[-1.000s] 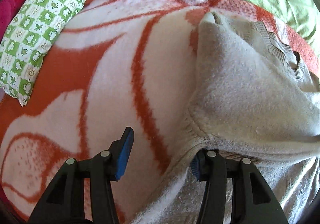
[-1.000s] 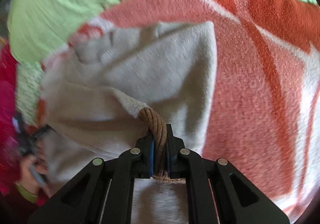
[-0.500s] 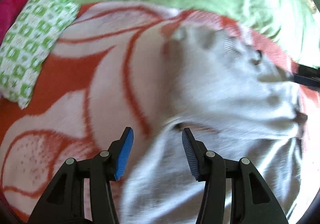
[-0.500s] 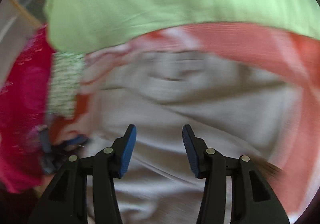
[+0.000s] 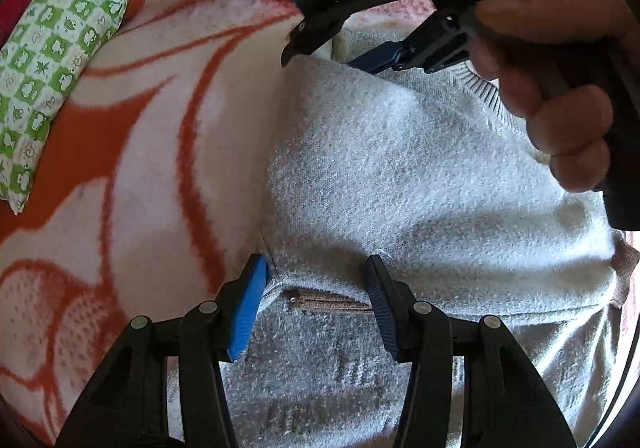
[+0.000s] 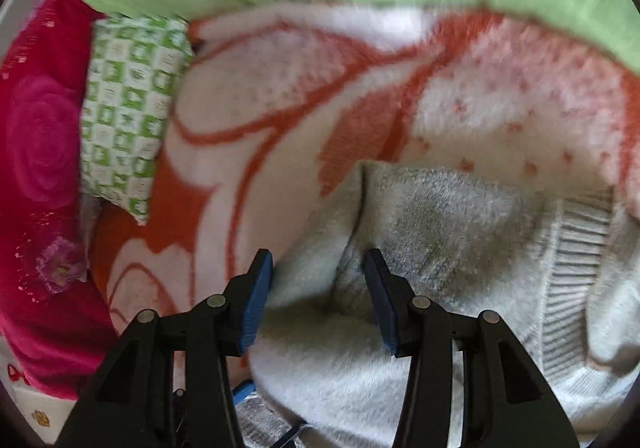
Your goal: Fold small clothes
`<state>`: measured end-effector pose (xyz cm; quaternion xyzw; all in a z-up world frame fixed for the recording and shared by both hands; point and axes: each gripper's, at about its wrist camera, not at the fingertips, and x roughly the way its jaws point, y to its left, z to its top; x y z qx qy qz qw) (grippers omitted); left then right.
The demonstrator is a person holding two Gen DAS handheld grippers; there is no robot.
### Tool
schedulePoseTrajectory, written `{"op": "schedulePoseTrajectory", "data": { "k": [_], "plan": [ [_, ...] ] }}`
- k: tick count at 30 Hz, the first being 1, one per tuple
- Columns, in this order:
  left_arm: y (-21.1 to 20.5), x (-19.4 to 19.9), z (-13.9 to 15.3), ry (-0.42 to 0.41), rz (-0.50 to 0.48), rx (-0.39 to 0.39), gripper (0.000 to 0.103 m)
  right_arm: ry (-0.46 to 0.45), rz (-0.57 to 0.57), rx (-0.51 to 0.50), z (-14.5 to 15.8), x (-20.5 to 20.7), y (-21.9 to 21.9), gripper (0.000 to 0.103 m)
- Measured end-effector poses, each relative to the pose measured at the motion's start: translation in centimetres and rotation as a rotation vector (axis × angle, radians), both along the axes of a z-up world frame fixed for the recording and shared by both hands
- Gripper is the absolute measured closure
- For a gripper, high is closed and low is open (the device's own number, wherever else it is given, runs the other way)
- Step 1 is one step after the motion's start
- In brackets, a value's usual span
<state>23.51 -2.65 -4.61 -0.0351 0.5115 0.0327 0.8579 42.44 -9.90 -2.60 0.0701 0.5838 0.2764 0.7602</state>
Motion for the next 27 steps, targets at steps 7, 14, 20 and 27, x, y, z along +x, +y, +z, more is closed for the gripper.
{"op": "schedulePoseTrajectory", "data": {
  "k": [7, 14, 20, 27],
  "plan": [
    [-0.9, -1.1, 0.1, -0.044, -0.049, 0.066, 0.053, -0.190, 0.026, -0.035, 2.5, 0.1, 0.8, 0.097],
    [-0.9, -1.6, 0.1, -0.033, -0.065, 0.072, 0.051, -0.217, 0.024, -0.033, 0.5, 0.9, 1.8, 0.095],
    [0.8, -1.7, 1.4, -0.029, -0.057, 0.063, 0.051, -0.275, -0.080, 0.025, 4.2, -2.6, -3.3, 0.082],
    [3.6, -2.2, 2.7, -0.040, -0.013, 0.069, 0.053, -0.270, -0.218, -0.100, 4.3, -11.9, -13.6, 0.082]
  ]
}}
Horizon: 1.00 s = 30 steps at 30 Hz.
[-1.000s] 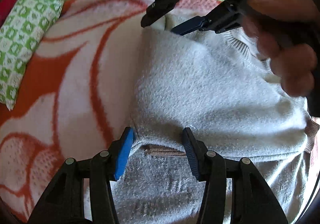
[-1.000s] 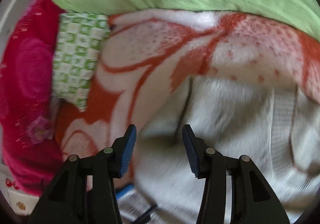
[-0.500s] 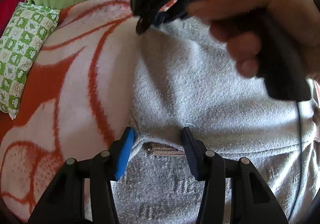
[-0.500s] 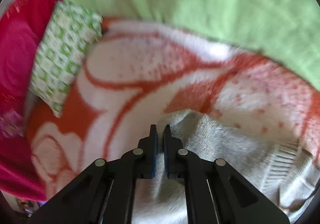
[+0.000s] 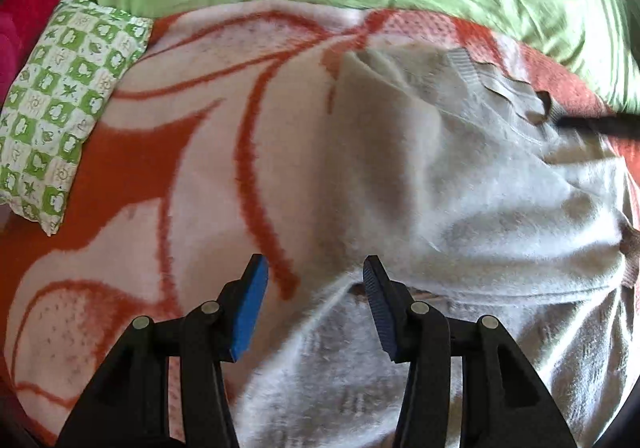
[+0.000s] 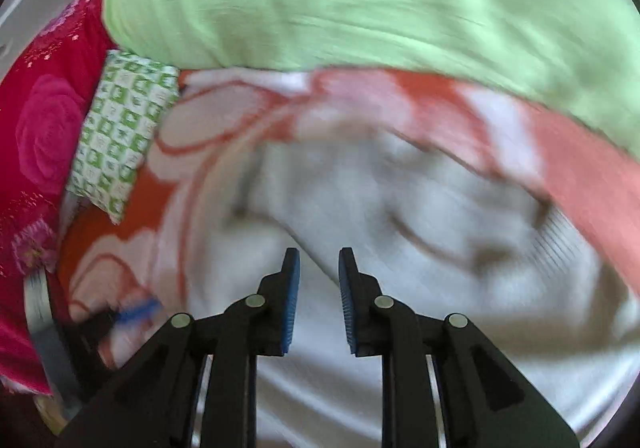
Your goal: Fold small clothes
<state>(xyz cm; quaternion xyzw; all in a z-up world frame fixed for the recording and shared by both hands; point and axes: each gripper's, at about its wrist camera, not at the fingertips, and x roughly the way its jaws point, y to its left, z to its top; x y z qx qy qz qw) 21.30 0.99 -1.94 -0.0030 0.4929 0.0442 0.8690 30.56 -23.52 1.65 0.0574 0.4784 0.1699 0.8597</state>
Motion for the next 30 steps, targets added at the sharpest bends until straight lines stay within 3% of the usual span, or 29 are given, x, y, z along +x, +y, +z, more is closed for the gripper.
{"op": "schedulePoseTrajectory", "data": {
  "k": [8, 10, 13, 16, 17, 18, 22, 27, 29, 30],
  "plan": [
    [2.1, 3.6, 0.7, -0.014, 0.030, 0.004, 0.053, 0.039, -0.276, -0.146, -2.7, -9.3, -11.3, 0.080],
    [2.0, 4.6, 1.1, -0.023, 0.031, 0.011, 0.053, 0.043, -0.328, -0.169, -2.9, -10.2, -13.1, 0.060],
    [1.8, 6.7, 0.8, -0.009, 0.037, 0.049, 0.053, 0.042, -0.387, -0.154, -3.5, -11.0, -15.0, 0.058],
    [1.5, 8.5, -0.9, 0.044, 0.054, 0.137, 0.052, 0.057, -0.382, -0.195, -4.5, -10.4, -14.5, 0.060],
    [1.5, 8.9, -1.5, 0.061, 0.063, 0.166, 0.055, 0.070, -0.353, -0.213, -4.9, -9.7, -13.8, 0.071],
    [1.6, 9.3, -2.0, 0.078, 0.072, 0.188, 0.057, 0.082, -0.335, -0.217, -5.0, -9.1, -13.2, 0.098],
    [2.5, 10.0, -2.9, 0.097, 0.100, 0.247, 0.056, 0.009, -0.321, -0.300, -3.0, -7.4, -12.1, 0.099],
    [2.6, 9.3, -2.4, 0.098, 0.078, 0.247, 0.056, 0.106, -0.295, -0.373, -5.4, -4.6, -12.1, 0.097],
    [3.0, 8.0, -1.6, 0.094, 0.066, 0.203, 0.056, 0.096, -0.302, -0.394, -4.6, -4.7, -11.4, 0.091],
    [3.1, 7.3, -1.3, 0.092, 0.061, 0.185, 0.056, 0.089, -0.303, -0.393, -4.2, -4.9, -11.0, 0.074]
  ]
}}
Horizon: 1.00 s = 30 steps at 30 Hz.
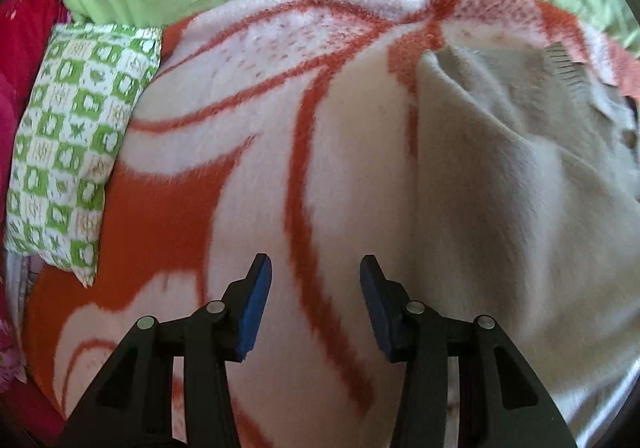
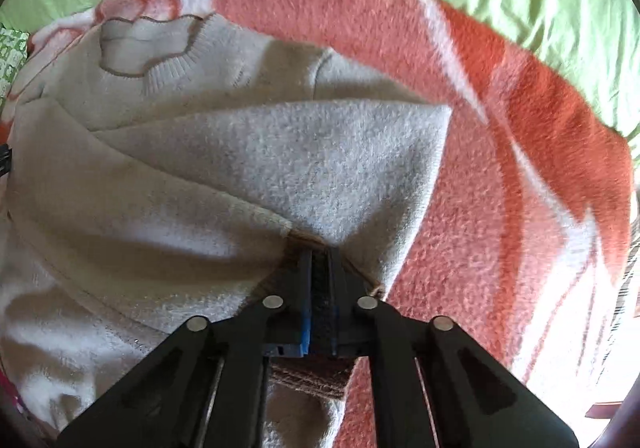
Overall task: Fold small clothes
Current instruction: 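Grasp the brown hem with the right tool while the left tool grasps the hem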
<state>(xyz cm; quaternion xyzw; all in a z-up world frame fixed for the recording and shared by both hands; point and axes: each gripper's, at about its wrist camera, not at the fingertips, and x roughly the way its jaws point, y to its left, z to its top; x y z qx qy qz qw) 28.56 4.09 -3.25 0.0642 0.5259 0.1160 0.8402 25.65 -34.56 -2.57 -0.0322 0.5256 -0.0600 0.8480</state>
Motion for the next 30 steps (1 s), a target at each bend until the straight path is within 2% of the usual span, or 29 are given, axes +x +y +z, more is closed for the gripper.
{"op": "schedulePoseTrajectory", "data": {
  "k": [1, 3, 9, 14, 21, 27, 30],
  "plan": [
    [0.3, -1.2, 0.3, 0.003, -0.008, -0.020, 0.055, -0.026, 0.008, 0.013, 0.8, -0.6, 0.5, 0.051],
    [0.5, -3.2, 0.6, 0.013, -0.026, -0.038, 0.055, -0.059, 0.032, 0.033, 1.8, -1.9, 1.6, 0.039],
    [1.7, -11.9, 0.5, 0.093, -0.102, -0.107, 0.053, 0.049, 0.174, 0.071, 0.3, -7.3, 6.6, 0.039],
    [2.7, -18.5, 0.1, 0.174, -0.123, -0.191, 0.051, 0.112, 0.218, 0.096, -1.4, -12.7, 8.8, 0.039],
    [2.8, -26.1, -0.4, 0.254, -0.177, -0.274, 0.049, 0.147, 0.156, 0.163, -1.8, -19.7, 9.3, 0.039],
    [2.2, -30.0, -2.2, 0.333, -0.203, -0.320, 0.048, 0.181, 0.086, 0.149, -2.7, -26.5, 9.5, 0.039],
    [1.9, -31.4, -2.7, 0.347, -0.208, -0.353, 0.043, 0.192, 0.027, 0.157, -3.5, -29.1, 8.7, 0.039]
  ]
}}
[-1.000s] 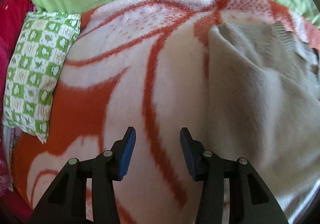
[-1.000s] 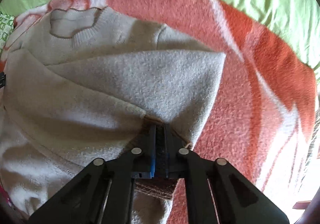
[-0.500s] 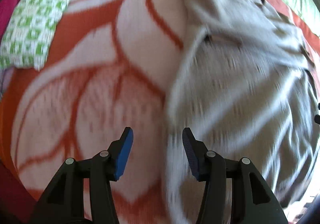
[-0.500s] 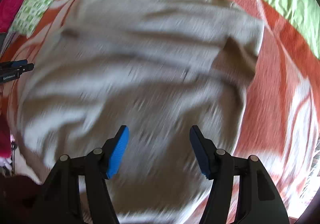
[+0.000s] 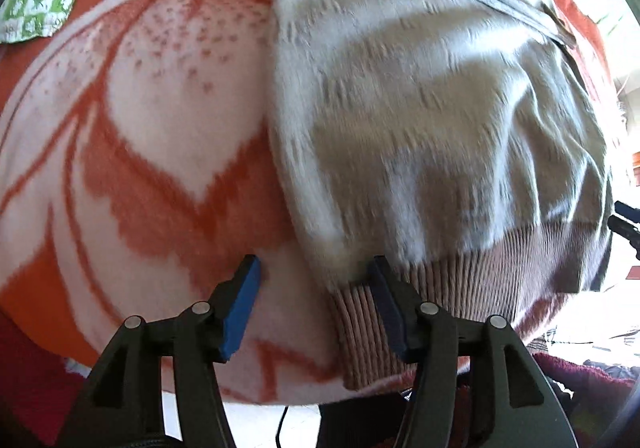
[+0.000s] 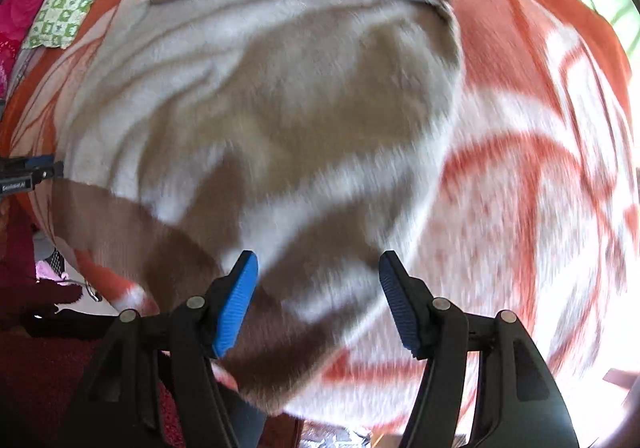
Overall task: Fold small clothes
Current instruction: 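Grasp the brown hem with the right tool while the left tool grasps the hem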
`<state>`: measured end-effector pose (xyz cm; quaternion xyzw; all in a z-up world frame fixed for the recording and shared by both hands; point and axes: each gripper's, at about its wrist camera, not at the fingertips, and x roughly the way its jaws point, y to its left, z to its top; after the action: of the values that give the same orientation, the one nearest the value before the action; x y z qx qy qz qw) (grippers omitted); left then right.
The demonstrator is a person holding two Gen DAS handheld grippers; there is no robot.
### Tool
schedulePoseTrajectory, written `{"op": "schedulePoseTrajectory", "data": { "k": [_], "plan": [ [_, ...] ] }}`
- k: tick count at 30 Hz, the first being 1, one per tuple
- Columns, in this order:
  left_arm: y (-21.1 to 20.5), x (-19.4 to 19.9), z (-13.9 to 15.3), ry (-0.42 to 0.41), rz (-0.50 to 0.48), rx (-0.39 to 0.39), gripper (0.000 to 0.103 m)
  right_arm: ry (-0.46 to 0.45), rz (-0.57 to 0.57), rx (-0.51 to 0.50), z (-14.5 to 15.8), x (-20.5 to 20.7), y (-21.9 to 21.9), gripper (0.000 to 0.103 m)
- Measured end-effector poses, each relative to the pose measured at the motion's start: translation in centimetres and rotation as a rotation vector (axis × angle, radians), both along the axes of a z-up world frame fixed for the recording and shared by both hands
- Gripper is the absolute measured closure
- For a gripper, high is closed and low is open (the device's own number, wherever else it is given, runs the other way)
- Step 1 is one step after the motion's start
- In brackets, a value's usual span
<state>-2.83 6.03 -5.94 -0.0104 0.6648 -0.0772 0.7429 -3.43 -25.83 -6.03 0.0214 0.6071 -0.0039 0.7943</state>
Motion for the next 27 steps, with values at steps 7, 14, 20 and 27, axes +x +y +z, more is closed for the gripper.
{"op": "schedulePoseTrajectory", "data": {
  "k": [7, 14, 20, 27],
  "plan": [
    [0.1, -0.2, -1.0, 0.005, 0.000, -0.033, 0.044, 0.025, -0.134, 0.112, -2.4, -3.2, -1.8, 0.039],
    [-2.8, 0.6, -1.1, -0.016, -0.068, -0.024, 0.098, 0.062, -0.054, 0.106, -2.7, -2.9, 1.5, 0.094],
    [-1.7, -0.2, -0.8, -0.018, -0.047, -0.063, 0.098, 0.099, -0.042, 0.102, -2.2, -4.1, -0.5, 0.095],
    [-1.8, 0.6, -1.7, 0.058, -0.037, -0.121, 0.069, 0.113, -0.038, 0.165, -3.2, -2.9, 0.1, 0.082]
  ]
}}
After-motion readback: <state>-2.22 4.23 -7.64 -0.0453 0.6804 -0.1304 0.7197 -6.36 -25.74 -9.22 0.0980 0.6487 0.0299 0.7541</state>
